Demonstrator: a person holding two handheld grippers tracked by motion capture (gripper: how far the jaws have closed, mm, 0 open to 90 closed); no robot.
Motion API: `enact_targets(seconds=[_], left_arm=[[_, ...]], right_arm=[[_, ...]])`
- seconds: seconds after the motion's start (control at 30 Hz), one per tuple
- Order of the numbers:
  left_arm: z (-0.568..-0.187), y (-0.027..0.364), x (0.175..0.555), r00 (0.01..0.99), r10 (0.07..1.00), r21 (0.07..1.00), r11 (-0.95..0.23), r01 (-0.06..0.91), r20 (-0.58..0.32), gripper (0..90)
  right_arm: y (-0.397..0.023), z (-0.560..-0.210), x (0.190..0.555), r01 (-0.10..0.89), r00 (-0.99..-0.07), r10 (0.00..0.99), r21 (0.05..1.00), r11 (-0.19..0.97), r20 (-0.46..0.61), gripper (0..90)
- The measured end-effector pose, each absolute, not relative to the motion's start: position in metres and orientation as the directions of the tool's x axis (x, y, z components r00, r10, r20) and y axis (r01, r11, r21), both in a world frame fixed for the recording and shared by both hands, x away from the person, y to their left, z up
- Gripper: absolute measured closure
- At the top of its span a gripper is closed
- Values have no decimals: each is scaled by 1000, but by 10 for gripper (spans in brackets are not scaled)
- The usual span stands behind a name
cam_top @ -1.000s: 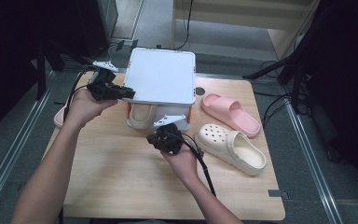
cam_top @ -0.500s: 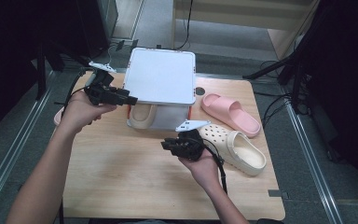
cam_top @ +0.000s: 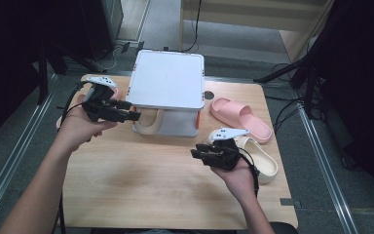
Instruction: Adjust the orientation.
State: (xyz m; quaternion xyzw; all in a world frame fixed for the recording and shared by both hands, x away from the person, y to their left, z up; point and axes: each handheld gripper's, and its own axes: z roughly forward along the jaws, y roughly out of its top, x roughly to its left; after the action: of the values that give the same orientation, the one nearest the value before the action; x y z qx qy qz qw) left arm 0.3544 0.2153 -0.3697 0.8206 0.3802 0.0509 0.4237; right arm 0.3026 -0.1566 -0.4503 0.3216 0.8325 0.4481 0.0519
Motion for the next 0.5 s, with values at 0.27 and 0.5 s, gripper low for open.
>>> enact_targets(seconds=[0.27, 0.5], left_arm=[[-378, 214, 351, 702, 670, 731, -351, 585, -240, 360], [-383, 209, 350, 710, 665, 723, -369, 584, -234, 360]], right_arm=[[-201, -450, 312, 533, -737, 640, 770, 351, 219, 661], [-235, -451, 316, 560, -696, 681, 765, 316, 227, 645]])
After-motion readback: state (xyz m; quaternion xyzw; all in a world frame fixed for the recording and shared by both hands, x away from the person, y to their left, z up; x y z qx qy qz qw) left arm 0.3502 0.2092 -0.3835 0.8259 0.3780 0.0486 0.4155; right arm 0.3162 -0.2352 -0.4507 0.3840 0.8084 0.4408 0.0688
